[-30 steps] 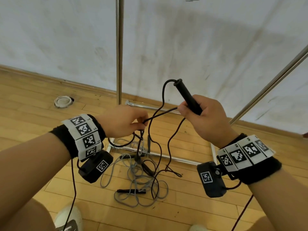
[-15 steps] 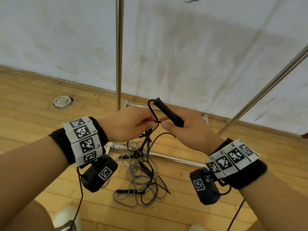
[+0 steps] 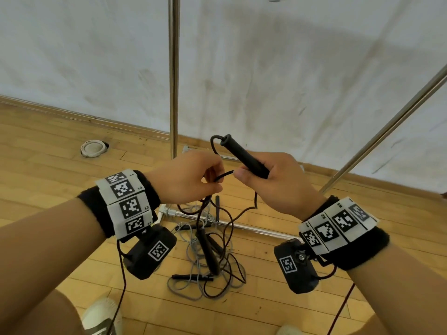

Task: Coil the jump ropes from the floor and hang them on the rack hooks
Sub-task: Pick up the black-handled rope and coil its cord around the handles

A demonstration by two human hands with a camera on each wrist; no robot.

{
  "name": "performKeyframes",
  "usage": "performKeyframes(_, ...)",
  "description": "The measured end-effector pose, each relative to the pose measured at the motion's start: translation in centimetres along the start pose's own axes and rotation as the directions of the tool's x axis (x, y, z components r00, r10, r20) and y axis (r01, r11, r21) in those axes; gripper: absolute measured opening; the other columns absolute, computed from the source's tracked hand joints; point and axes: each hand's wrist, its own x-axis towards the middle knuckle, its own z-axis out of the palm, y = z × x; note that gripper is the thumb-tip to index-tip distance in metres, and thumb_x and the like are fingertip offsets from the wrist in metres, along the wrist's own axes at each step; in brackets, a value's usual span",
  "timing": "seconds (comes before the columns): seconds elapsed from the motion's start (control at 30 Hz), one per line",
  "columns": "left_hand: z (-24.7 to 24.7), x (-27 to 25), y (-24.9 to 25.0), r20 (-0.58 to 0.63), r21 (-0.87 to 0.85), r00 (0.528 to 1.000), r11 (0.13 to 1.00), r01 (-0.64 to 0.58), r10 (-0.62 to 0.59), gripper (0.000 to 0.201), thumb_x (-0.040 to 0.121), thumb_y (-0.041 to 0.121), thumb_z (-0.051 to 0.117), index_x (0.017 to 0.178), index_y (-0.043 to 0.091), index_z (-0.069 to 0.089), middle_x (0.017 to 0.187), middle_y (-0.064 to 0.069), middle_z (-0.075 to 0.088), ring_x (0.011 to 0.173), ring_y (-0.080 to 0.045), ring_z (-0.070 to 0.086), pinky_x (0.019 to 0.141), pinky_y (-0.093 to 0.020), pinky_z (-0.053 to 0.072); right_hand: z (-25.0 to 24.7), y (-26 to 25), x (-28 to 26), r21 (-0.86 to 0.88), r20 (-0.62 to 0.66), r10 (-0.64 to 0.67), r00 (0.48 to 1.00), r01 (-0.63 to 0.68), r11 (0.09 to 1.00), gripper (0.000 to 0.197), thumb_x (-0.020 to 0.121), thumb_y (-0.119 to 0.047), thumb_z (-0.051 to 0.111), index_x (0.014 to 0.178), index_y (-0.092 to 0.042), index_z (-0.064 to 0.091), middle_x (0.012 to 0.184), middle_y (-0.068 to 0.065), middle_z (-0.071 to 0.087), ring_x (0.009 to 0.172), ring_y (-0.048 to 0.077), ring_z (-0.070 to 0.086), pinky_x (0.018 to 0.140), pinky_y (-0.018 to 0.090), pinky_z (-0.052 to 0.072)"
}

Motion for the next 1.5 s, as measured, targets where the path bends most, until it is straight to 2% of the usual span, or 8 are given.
performKeyframes(0.3,0.0,0.3,-0.8,0.004,0.108,1.000,0.994,-0.007,0.007,0.004,0.085,0.029,0.073,0.086,0.032,0.073,0.101,0.018,0.055,0.092,0.002,0.051,0.074,-0.009,0.033,-1.2,0.6,-0.1,-0.065,-0.091,0.008,0.996,-0.014,0.998,0.025,0.089,-0.032,0.068,0.073,-0.012,0.066,0.052,-0.012,0.045,0.049,0.004,0.045,0.052,0.011,0.037)
performKeyframes(0.53,-0.7,-0.5,-1.7,0.097,0.151,0.989,0.984,0.099,-0.114,0.012,0.092,0.027,0.064,0.091,0.039,0.060,0.090,0.020,0.065,0.086,0.002,0.059,0.080,-0.030,0.052,-3.6,2.0,0.5,0.026,-0.287,0.084,0.954,-0.080,0.996,0.031,0.090,-0.029,0.070,0.068,-0.008,0.061,0.047,-0.012,0.045,0.041,0.005,0.039,0.044,0.011,0.034)
performKeyframes(0.67,-1.1,-0.8,-1.9,0.088,0.096,0.987,0.988,0.123,-0.131,0.019,0.101,0.034,0.046,0.092,0.037,0.062,0.086,0.018,0.069,0.082,-0.001,0.063,0.075,-0.029,0.052,-4.2,3.3,0.1,-0.027,-0.227,0.119,0.967,-0.128,0.991,0.030,0.090,-0.031,0.069,0.067,-0.013,0.062,0.046,-0.012,0.046,0.041,0.005,0.040,0.044,0.011,0.034)
performKeyframes(0.9,-0.6,-0.9,-0.9,0.128,0.069,0.985,0.992,0.107,-0.115,0.027,0.103,0.037,0.039,0.102,0.030,0.065,0.075,0.013,0.068,0.074,-0.002,0.064,0.074,-0.036,0.054,-2.6,2.9,-0.5,0.038,-0.075,0.163,0.984,-0.160,0.986,0.013,0.090,-0.030,0.069,0.102,-0.031,0.072,0.065,-0.017,0.061,0.050,0.004,0.053,0.054,0.028,0.050)
performKeyframes(1.1,0.0,-0.4,0.8,0.121,0.026,0.992,0.999,0.028,-0.031,0.024,0.102,0.040,0.041,0.095,0.035,0.063,0.073,0.009,0.067,0.069,0.002,0.062,0.060,-0.019,0.049,0.8,0.5,-0.7,0.040,0.062,0.051,0.997,-0.054,0.998,0.010,0.091,-0.037,0.066,0.081,-0.041,0.068,0.058,-0.007,0.058,0.048,0.005,0.049,0.052,0.025,0.042)
performKeyframes(1.2,-0.4,-0.6,0.7,0.106,0.020,0.994,1.000,0.004,-0.006,0.013,0.097,0.038,0.051,0.089,0.036,0.061,0.074,0.011,0.068,0.069,-0.001,0.064,0.065,-0.025,0.054,0.7,0.1,-0.1,-0.028,0.018,0.052,0.998,-0.052,0.998,0.024,0.091,-0.037,0.064,0.071,-0.025,0.062,0.058,0.003,0.056,0.048,0.012,0.048,0.049,0.023,0.039)
performKeyframes(1.33,-1.4,-1.0,-0.4,0.061,0.214,0.997,0.975,-0.052,0.039,0.013,0.085,0.027,0.064,0.097,0.034,0.065,0.089,0.016,0.062,0.090,-0.005,0.056,0.085,-0.034,0.049,-1.2,0.6,0.4,-0.031,-0.074,0.114,0.991,-0.117,0.993,0.035,0.090,-0.037,0.066,0.062,-0.023,0.051,0.049,-0.013,0.047,0.043,0.003,0.041,0.047,0.011,0.036)
performKeyframes(1.5,-2.1,-1.3,-1.7,0.009,0.173,1.000,0.985,0.026,-0.028,0.033,0.091,0.023,0.063,0.123,0.033,0.061,0.105,0.022,0.054,0.098,-0.001,0.050,0.075,-0.010,0.035,-3.4,2.2,0.4,-0.049,-0.161,0.135,0.978,-0.145,0.988,0.033,0.090,-0.036,0.067,0.071,-0.009,0.062,0.055,-0.001,0.050,0.045,0.006,0.040,0.052,0.024,0.037)
